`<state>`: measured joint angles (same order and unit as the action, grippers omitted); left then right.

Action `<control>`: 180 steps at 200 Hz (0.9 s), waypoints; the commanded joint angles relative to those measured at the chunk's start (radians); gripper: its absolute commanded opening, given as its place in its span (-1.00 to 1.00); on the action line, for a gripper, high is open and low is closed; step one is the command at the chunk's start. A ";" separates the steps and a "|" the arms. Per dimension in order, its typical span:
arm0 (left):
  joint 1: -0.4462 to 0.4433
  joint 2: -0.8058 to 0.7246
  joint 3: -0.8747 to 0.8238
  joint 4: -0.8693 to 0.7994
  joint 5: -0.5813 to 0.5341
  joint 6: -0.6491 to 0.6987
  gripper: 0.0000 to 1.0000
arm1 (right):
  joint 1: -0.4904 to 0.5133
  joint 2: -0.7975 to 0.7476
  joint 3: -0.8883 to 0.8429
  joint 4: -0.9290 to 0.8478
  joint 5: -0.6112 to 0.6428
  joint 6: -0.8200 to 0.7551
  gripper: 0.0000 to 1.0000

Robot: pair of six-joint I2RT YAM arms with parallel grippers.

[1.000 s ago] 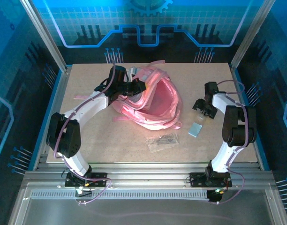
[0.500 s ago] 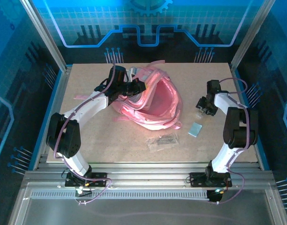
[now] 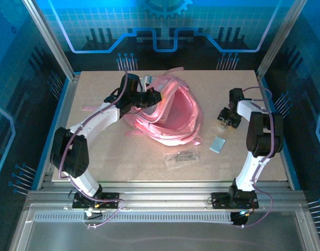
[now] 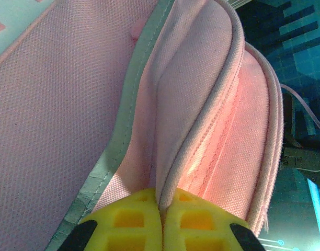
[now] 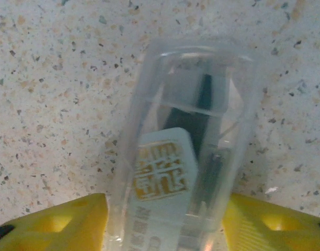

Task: Pack the student bag
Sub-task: Pick up the loose stationery from the middle-right of the table, then place the loose stationery in the student bag.

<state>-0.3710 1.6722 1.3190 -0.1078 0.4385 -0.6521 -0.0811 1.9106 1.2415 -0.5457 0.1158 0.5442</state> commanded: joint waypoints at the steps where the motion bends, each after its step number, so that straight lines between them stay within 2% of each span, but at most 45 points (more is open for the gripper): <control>1: 0.014 -0.069 -0.004 0.059 0.005 0.006 -1.00 | -0.006 -0.009 0.012 -0.034 -0.006 -0.009 0.01; 18: 0.017 -0.068 -0.005 0.064 0.005 0.006 -1.00 | -0.008 -0.039 -0.009 -0.027 -0.008 -0.013 -0.09; 57: 0.029 -0.051 -0.012 0.095 0.008 -0.010 -1.00 | -0.007 -0.184 -0.033 -0.050 -0.050 -0.034 -0.11; 97: 0.039 -0.013 0.005 0.130 0.043 -0.041 -1.00 | 0.035 -0.340 -0.051 -0.070 -0.220 -0.029 -0.08; 135: 0.038 0.004 0.023 0.143 0.065 -0.052 -1.00 | 0.168 -0.385 -0.095 0.114 -0.461 0.108 -0.05; 180: 0.038 0.015 0.019 0.170 0.075 -0.089 -1.00 | 0.393 -0.255 -0.017 0.299 -0.430 0.233 -0.04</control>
<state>-0.3492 1.6867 1.3098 -0.0475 0.4808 -0.7021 0.2287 1.5696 1.1633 -0.3748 -0.2832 0.6800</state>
